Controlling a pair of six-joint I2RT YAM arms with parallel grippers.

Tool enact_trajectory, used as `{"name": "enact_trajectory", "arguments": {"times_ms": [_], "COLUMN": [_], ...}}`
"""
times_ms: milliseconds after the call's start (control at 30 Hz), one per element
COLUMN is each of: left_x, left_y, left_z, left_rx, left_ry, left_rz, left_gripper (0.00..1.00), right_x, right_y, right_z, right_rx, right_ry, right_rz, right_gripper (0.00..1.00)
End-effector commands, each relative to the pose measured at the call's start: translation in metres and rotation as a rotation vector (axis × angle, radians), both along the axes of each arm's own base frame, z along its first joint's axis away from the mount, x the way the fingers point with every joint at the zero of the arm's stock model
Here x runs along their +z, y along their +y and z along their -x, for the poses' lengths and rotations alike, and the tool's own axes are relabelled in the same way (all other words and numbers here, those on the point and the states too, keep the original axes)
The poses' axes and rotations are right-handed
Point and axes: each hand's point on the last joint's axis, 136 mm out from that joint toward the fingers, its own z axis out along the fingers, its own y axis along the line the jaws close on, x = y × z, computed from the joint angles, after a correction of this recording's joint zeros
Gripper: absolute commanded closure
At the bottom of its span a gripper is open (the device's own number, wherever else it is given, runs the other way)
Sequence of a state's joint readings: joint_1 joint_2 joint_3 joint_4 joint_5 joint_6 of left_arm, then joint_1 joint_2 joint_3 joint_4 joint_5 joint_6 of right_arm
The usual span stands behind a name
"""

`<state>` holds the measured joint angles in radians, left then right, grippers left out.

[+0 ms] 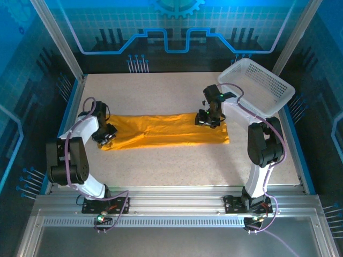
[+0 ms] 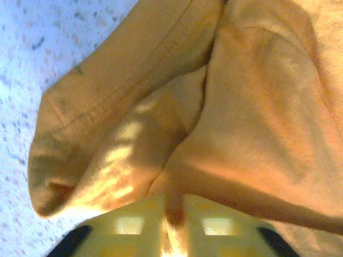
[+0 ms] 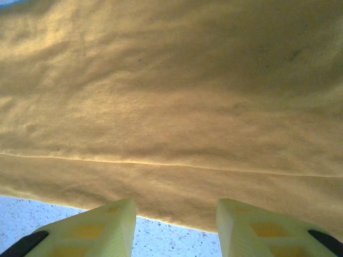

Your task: Fold and stack the t-shirts

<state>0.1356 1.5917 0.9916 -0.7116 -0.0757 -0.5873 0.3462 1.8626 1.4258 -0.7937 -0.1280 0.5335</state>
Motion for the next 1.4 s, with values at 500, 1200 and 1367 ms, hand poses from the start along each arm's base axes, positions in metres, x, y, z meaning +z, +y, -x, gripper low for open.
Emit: {"name": "enact_trajectory", "arguments": {"times_ms": [500,1200,1367], "left_x": [0.024,-0.031,-0.036], "left_y": [-0.058,-0.057,-0.126], "left_z": [0.03,-0.177,-0.257], "left_rx": [0.197,0.014,-0.065], "left_ry": [-0.066,0.017,-0.15], "left_rz": [0.064,0.035,0.193], "left_gripper": [0.65,0.66,0.65], "right_x": [-0.016,-0.052,-0.06], "right_y": [-0.081,-0.056,0.001], "right_z": [-0.019,0.112,0.165], "right_rx": [-0.053,-0.158,-0.207], "right_ry": [0.067,0.328,0.356], "right_rz": [0.173,0.341,0.258], "right_gripper": [0.6,0.65,0.64]}}
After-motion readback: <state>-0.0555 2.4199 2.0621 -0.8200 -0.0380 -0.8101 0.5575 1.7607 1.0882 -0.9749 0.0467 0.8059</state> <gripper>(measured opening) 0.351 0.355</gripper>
